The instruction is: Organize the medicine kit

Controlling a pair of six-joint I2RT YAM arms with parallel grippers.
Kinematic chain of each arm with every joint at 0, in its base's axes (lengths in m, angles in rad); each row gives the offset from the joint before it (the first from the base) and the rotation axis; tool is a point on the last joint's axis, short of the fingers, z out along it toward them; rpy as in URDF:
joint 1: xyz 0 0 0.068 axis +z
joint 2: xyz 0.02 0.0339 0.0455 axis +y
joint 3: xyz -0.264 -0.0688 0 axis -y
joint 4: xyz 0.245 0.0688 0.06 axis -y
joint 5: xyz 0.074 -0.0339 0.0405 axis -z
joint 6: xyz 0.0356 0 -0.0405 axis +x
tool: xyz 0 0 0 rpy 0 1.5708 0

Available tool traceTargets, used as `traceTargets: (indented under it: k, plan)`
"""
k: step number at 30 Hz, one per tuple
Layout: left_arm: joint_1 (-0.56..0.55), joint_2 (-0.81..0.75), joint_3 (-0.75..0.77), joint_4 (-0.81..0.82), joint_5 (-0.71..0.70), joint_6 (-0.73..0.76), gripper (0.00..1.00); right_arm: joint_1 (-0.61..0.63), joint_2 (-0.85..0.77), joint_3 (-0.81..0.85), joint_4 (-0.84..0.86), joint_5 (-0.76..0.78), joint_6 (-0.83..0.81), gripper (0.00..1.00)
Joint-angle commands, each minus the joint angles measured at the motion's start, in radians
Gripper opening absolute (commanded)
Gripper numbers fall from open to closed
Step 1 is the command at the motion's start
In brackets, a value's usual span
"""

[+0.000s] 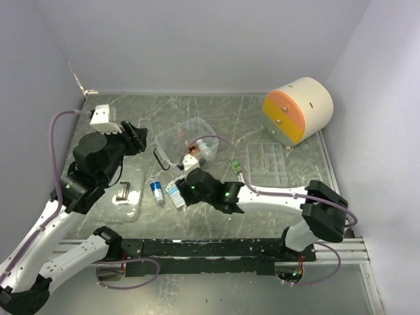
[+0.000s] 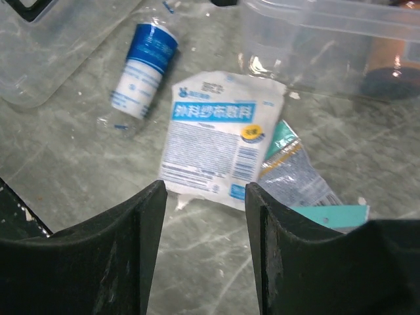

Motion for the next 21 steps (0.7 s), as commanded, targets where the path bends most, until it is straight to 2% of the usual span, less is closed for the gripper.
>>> traceTargets:
  k: [1,5,9,12,14,21]
  plan:
    - [-0.004,-0.033,0.068,-0.015,-0.138,0.041,0.64,0.099,0.119,0.141,-0.156,0.233,0.042,0.52]
    - [-0.004,-0.021,0.141,-0.092,-0.182,0.037,0.63,0.168,0.239,0.295,-0.270,0.307,0.055,0.51]
    - [-0.004,-0.045,0.111,-0.080,-0.214,0.030,0.63,0.196,0.348,0.405,-0.329,0.325,0.053,0.50]
    - [-0.004,-0.049,0.123,-0.145,-0.390,-0.030,0.64,0.202,0.412,0.460,-0.364,0.336,0.056,0.46]
    - [-0.004,-0.039,0.140,-0.205,-0.459,-0.068,0.64,0.202,0.444,0.489,-0.391,0.346,0.074,0.43]
    - [-0.004,-0.046,0.120,-0.198,-0.455,-0.071,0.64,0.204,0.537,0.562,-0.428,0.346,0.062,0.40]
